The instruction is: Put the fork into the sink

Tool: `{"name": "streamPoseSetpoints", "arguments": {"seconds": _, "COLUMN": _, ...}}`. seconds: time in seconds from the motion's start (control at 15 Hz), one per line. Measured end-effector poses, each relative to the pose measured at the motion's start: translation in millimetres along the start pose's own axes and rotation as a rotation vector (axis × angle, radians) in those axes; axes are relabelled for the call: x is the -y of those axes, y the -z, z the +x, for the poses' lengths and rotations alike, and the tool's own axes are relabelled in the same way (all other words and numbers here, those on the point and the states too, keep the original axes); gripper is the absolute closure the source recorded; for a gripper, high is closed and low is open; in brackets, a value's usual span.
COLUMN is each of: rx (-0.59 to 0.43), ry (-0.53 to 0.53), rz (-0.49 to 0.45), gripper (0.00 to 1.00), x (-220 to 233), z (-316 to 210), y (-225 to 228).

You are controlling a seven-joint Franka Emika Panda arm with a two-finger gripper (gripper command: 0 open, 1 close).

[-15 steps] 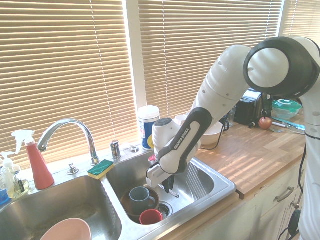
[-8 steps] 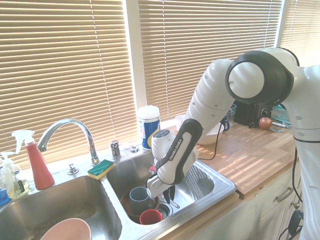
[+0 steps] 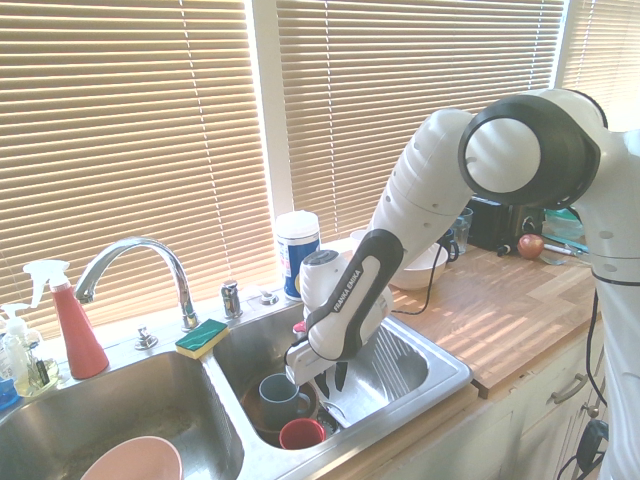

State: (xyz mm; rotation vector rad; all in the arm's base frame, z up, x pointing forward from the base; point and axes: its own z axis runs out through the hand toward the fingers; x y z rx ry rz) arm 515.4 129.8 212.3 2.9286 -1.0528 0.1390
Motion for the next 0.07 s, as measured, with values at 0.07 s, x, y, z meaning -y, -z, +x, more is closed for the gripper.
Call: {"name": "streamPoseSetpoints", "arguments": {"seconds": 0.07, "rx": -0.010, "ry": 0.002, "rz": 0.002, "gripper": 0.00, "x": 1.0, "z": 2.6, "y": 20.2}}
